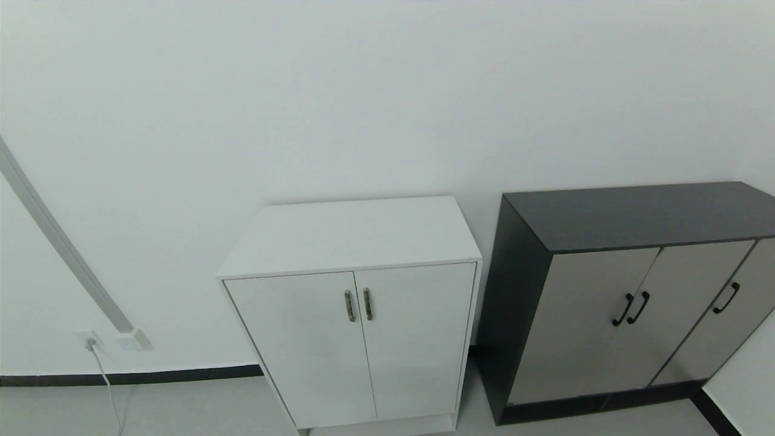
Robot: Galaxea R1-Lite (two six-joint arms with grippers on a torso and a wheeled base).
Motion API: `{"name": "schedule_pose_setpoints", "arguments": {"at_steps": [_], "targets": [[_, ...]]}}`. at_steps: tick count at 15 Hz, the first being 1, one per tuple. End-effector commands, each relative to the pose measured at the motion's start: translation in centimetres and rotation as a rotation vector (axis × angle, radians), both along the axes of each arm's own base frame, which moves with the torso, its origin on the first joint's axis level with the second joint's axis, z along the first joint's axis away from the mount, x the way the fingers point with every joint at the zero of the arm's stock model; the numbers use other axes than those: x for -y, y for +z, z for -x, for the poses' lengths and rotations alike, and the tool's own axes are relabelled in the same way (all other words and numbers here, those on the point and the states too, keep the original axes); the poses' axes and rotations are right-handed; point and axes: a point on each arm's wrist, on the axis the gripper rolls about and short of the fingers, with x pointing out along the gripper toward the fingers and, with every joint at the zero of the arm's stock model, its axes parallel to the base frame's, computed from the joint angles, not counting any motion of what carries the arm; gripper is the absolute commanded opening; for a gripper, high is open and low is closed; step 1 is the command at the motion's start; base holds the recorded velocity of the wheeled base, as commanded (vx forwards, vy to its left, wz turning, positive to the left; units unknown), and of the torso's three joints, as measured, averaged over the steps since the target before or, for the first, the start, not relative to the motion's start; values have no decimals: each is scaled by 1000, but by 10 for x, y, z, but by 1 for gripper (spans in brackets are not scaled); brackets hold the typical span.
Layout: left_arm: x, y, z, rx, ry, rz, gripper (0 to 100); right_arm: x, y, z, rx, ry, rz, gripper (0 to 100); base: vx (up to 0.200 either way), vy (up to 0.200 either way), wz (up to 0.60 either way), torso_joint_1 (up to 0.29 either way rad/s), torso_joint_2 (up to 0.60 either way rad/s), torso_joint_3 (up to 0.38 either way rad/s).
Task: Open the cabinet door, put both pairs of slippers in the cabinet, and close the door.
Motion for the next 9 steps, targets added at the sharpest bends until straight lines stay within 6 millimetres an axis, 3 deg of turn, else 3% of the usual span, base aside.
{"name": "schedule_pose_setpoints", "arguments": {"at_steps": [1,9], "targets": [[0,0,0,-1,0,0,0,0,0,0,-2,0,4,0,0,0,0,0,0,0],[0,0,0,-1,0,0,0,0,0,0,-2,1,6,0,0,0,0,0,0,0]]}}
